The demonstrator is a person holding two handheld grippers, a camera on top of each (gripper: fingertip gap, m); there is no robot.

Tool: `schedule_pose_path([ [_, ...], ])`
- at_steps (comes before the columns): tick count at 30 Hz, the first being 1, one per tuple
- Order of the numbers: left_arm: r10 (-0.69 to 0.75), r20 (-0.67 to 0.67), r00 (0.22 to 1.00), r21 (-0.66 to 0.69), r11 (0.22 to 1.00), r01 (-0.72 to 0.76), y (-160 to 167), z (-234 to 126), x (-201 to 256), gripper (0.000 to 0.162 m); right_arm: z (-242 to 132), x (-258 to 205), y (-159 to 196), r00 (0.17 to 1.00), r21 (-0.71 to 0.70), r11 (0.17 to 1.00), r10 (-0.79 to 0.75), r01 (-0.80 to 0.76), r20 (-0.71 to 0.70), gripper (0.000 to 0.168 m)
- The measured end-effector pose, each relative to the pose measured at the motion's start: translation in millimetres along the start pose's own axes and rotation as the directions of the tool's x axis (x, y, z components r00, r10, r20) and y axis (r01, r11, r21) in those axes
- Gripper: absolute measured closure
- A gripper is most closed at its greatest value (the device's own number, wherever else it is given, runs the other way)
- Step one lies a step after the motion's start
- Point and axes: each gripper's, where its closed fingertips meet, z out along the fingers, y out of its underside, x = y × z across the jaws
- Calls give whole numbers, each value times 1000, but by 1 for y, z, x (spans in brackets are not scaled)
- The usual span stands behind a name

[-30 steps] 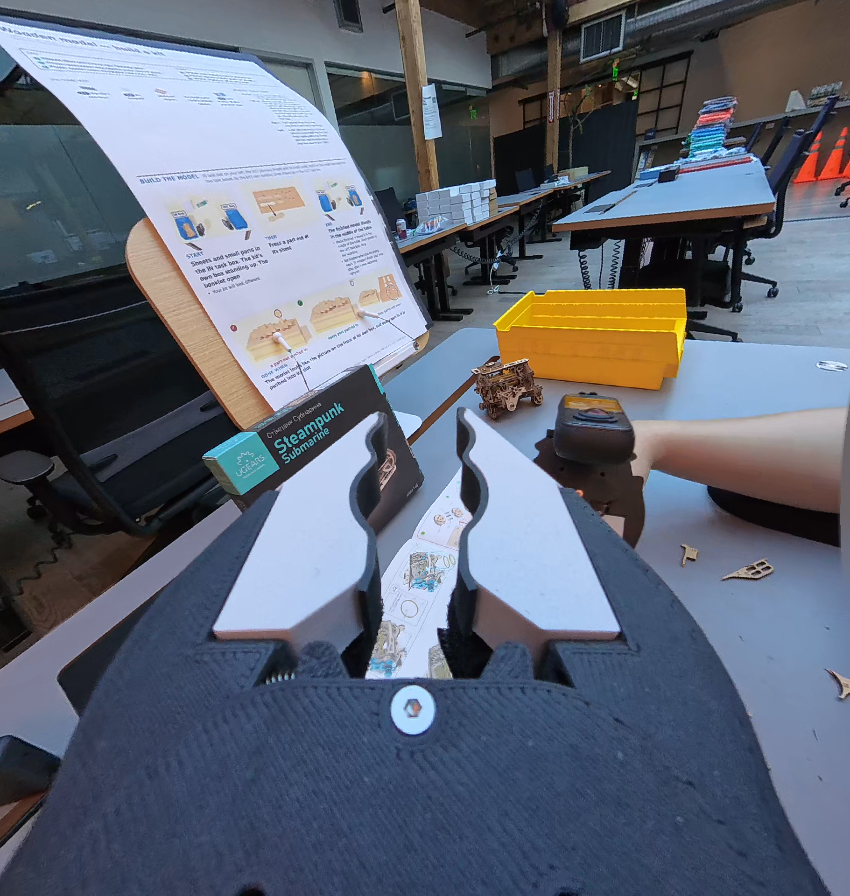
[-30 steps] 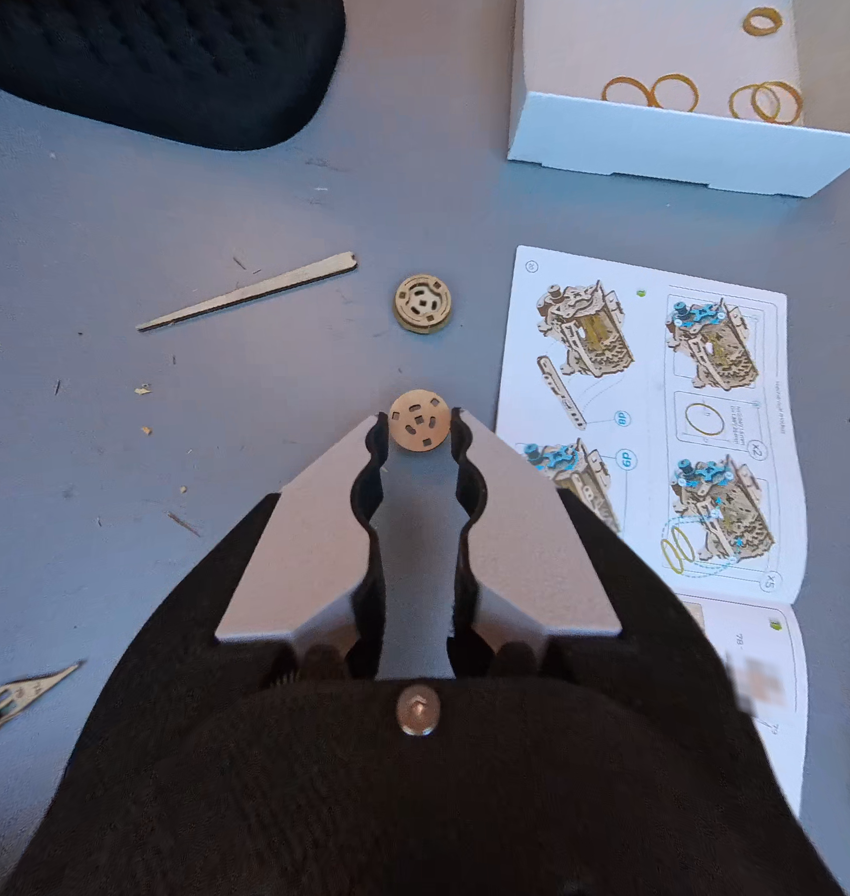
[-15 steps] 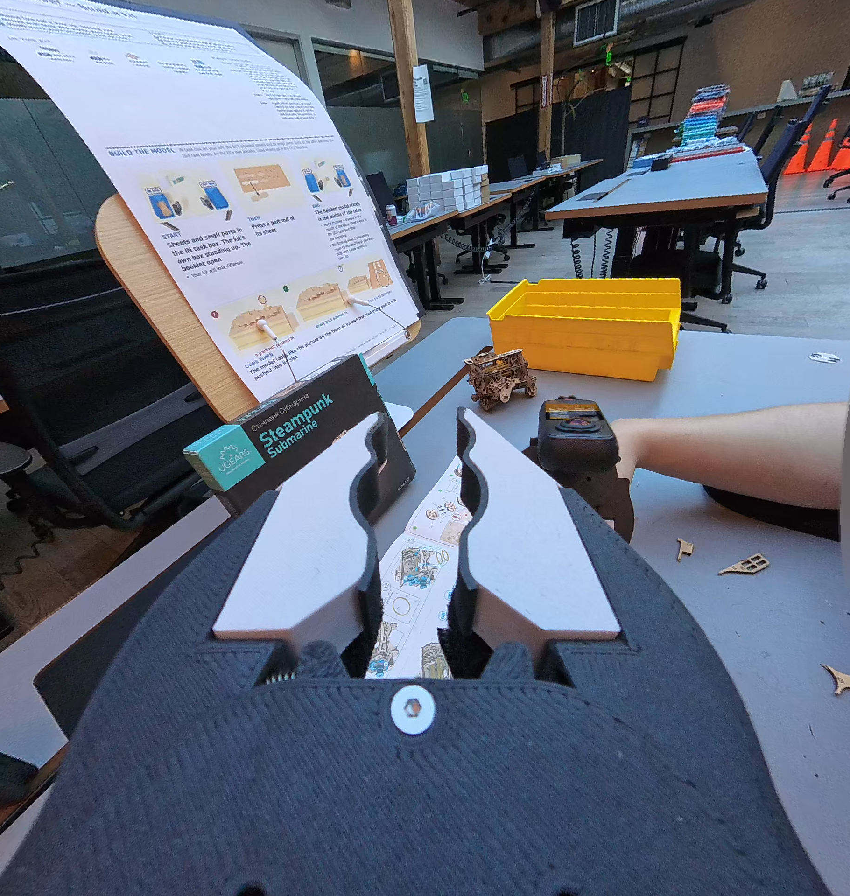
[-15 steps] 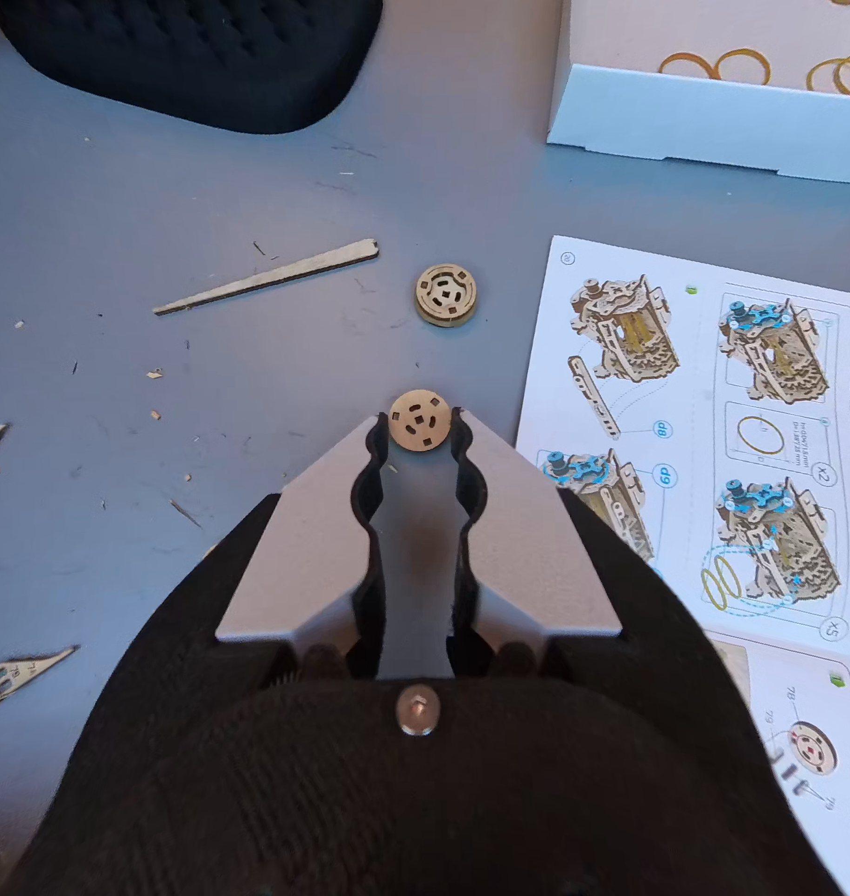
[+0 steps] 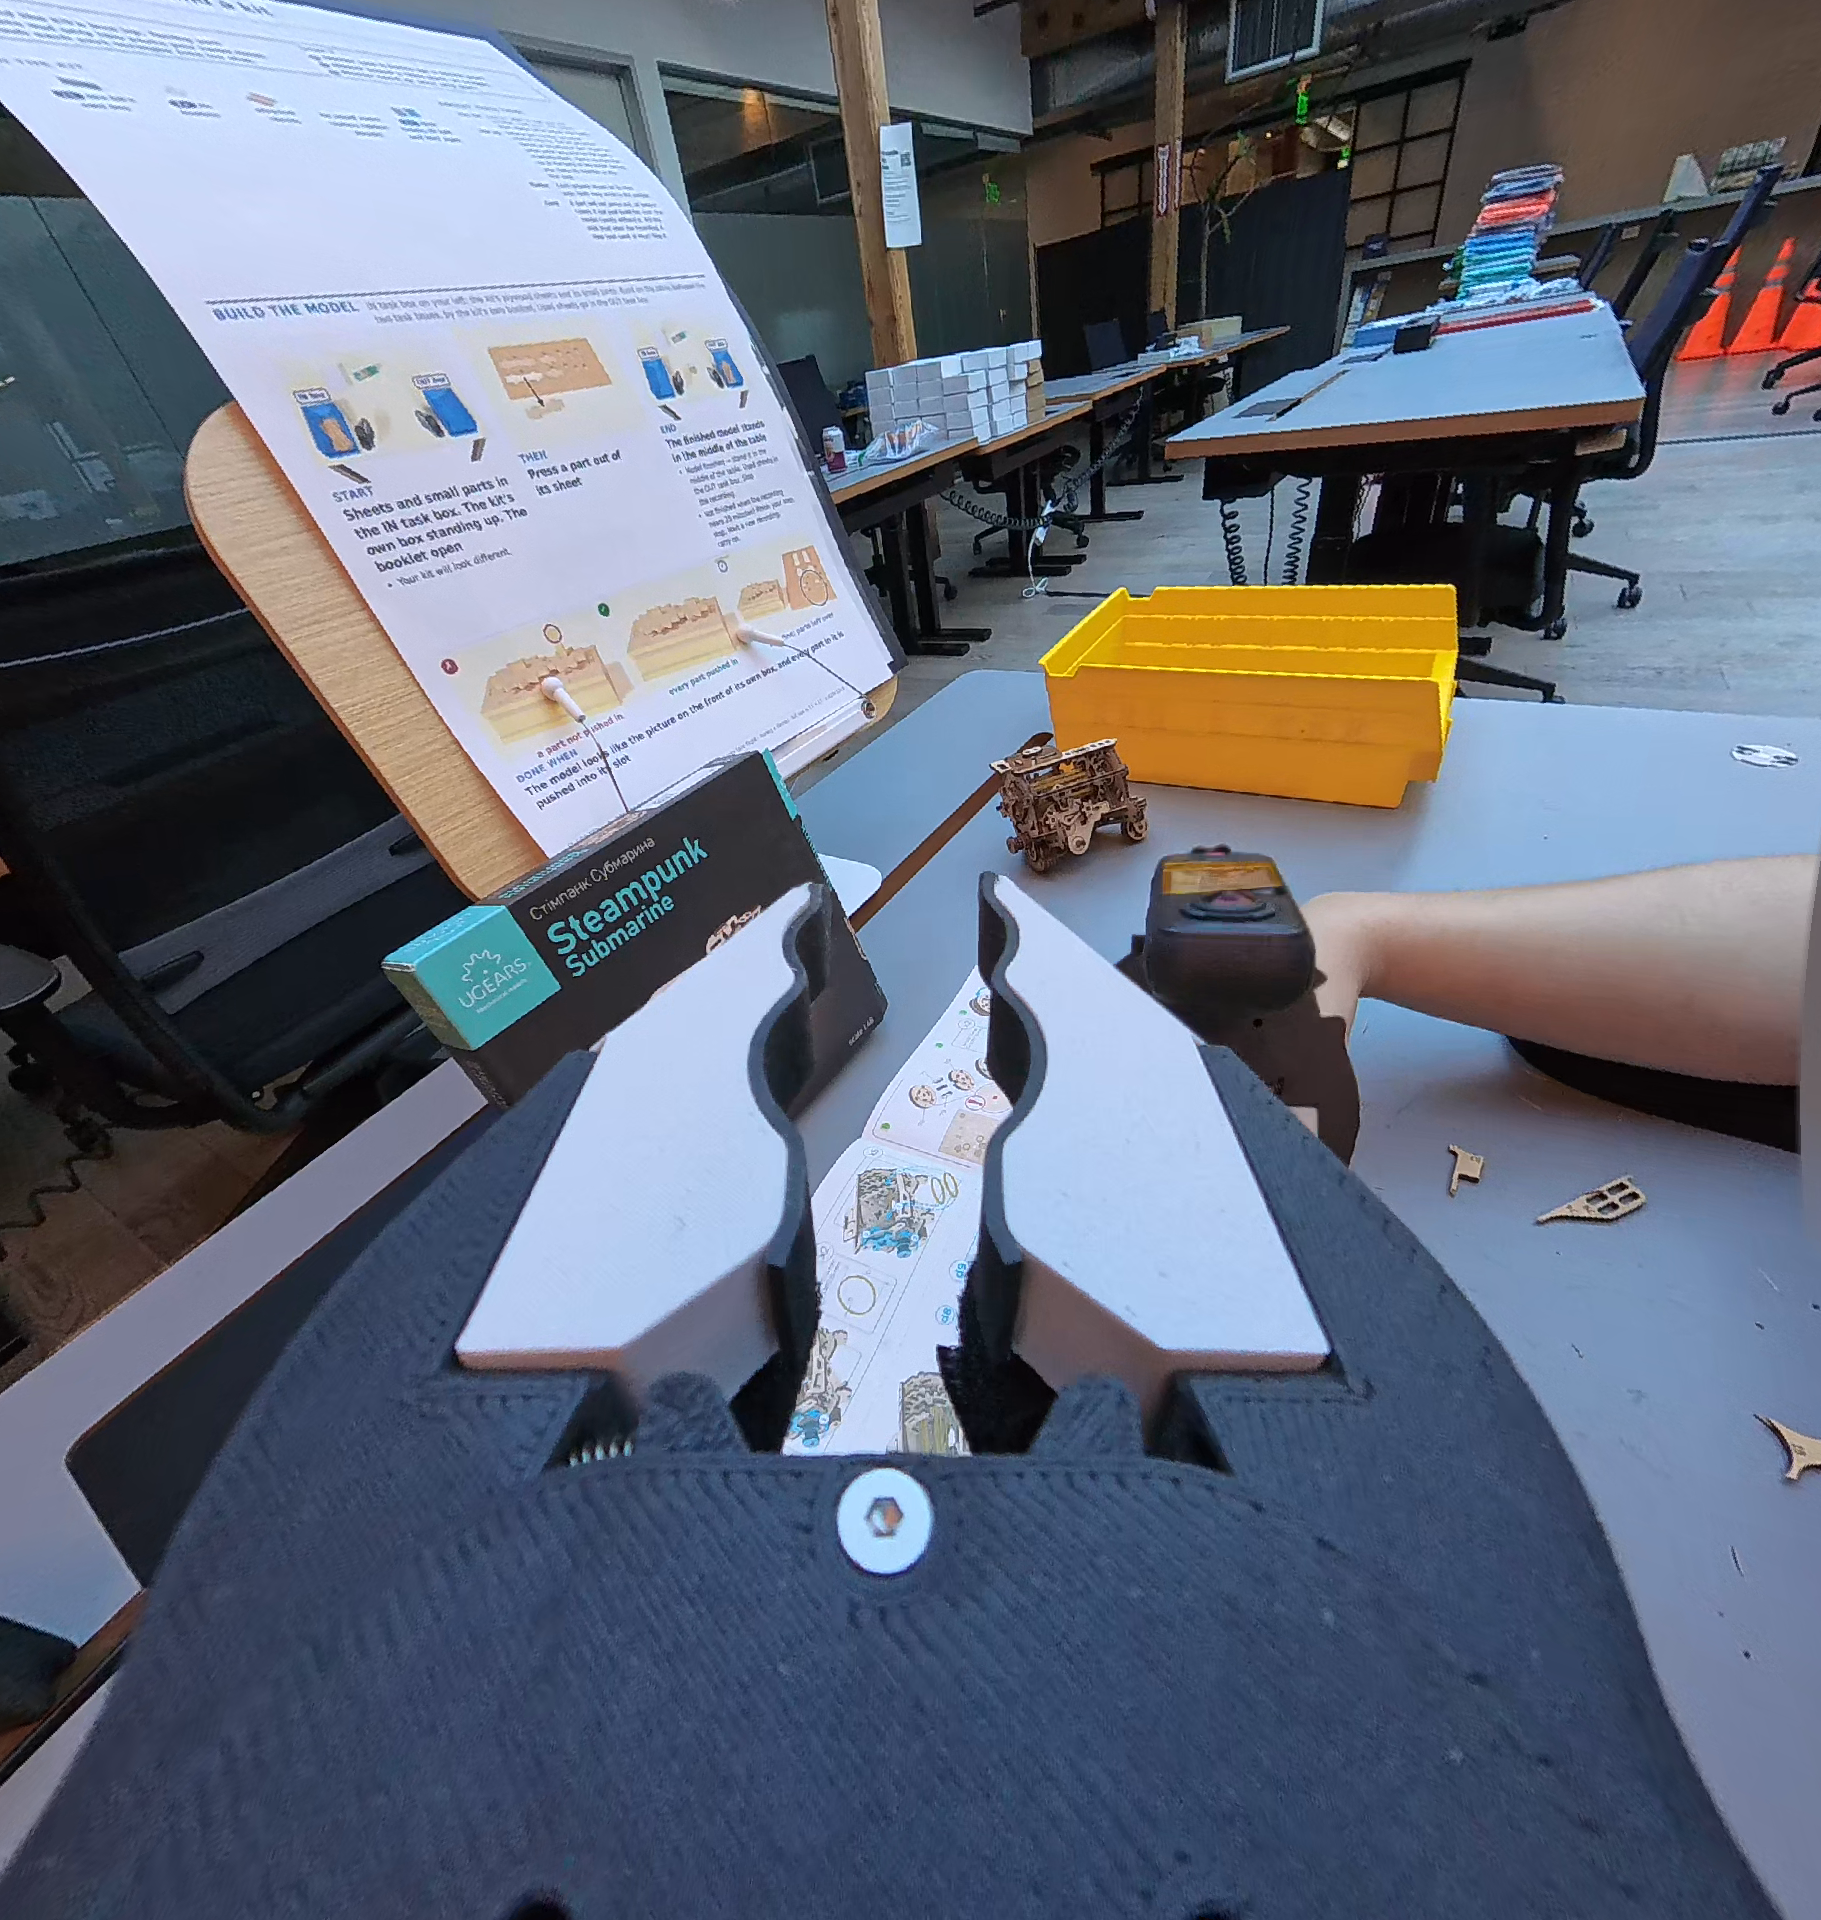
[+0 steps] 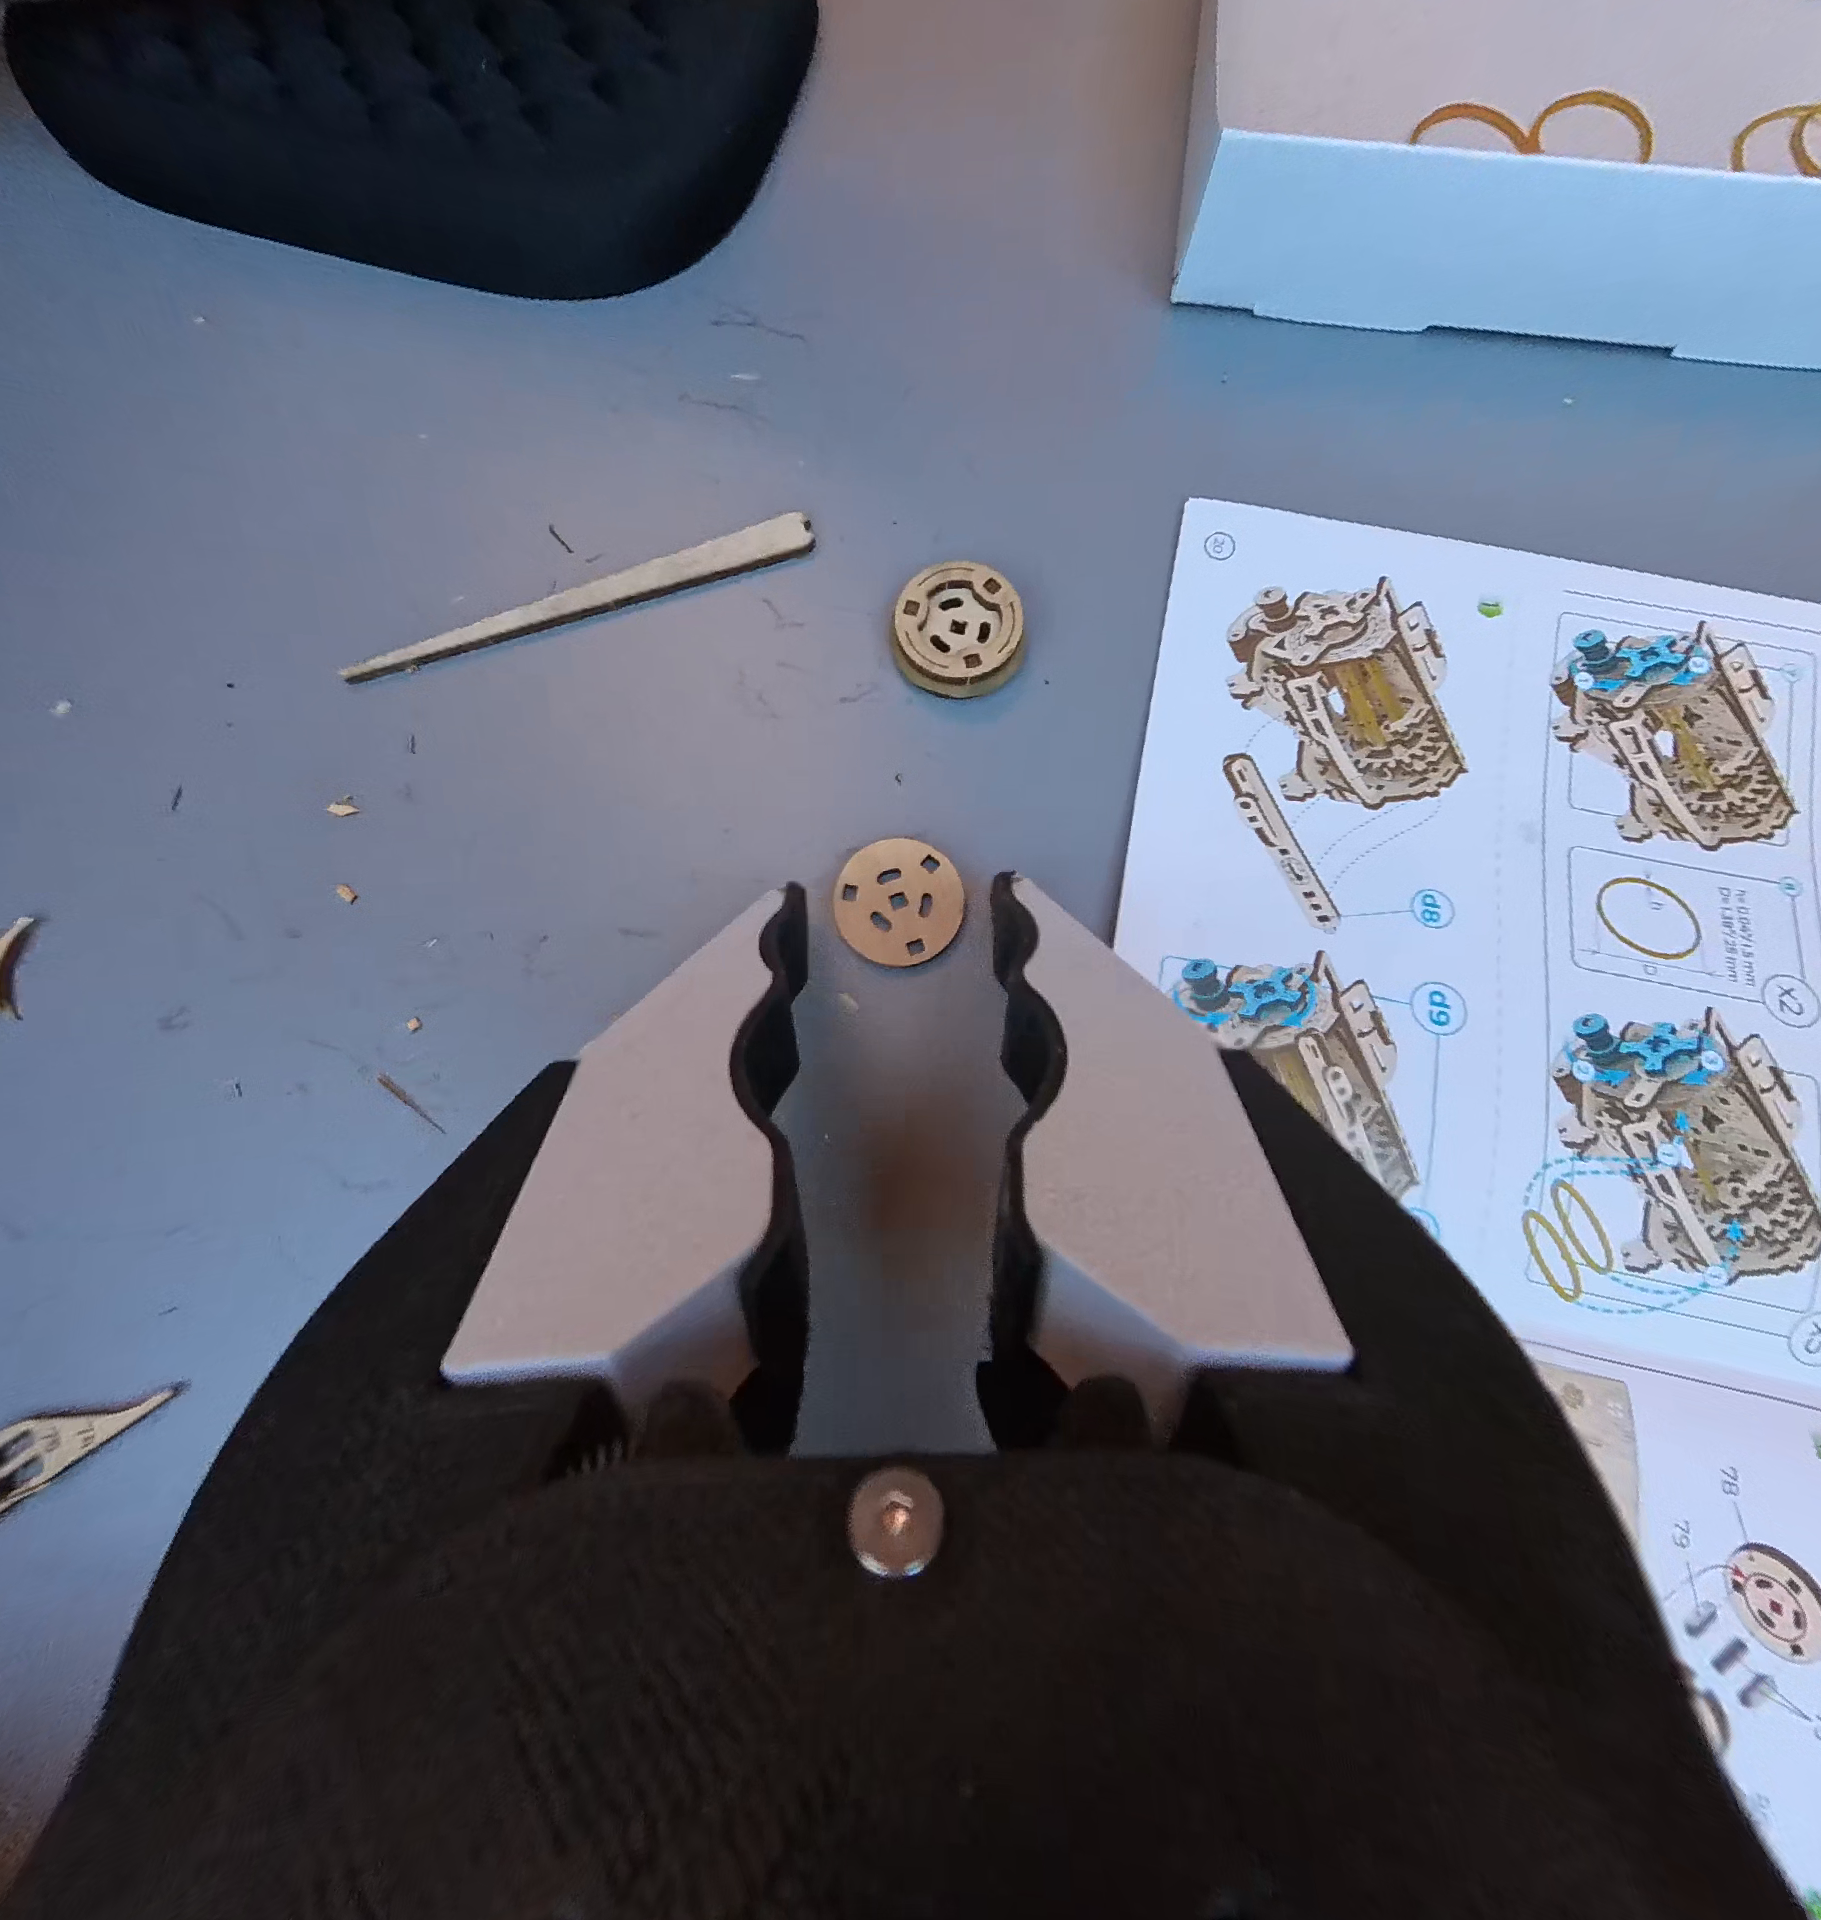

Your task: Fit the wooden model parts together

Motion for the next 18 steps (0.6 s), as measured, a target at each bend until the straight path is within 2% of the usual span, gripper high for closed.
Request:
schedule_pose_path([
  [1, 1, 1, 1000, -1, 1000, -1, 0, -1, 0, 135, -6, 0, -3, 1000, 18, 1000, 2, -2, -4, 133],
  [4, 9, 13, 1000, 6, 1000, -9, -3, -5, -2, 135, -47, 5, -23, 995, 117, 993, -21, 32, -100, 134],
  [7, 10, 34, 999, 28, 1000, -11, -9, -13, -6, 135, -124, 16, -53, 947, 262, 959, -17, 107, -322, 134],
  [10, 2, 53, 999, 59, 998, -5, -16, -23, -11, 135, -222, 22, -68, 796, 367, 907, 61, 209, -602, 138],
  [13, -27, 97, 995, 79, 997, 19, -18, -29, -21, 132, -296, 15, -60, 610, 390, 871, 139, 299, -780, 149],
  [16, -61, 107, 992, 92, 994, 51, -18, -32, -27, 127, -334, 13, -42, 464, 347, 881, 172, 323, -869, 149],
  [18, -76, 91, 993, 101, 993, 67, -19, -31, -25, 127, -343, 14, -33, 420, 338, 887, 189, 315, -888, 149],
])
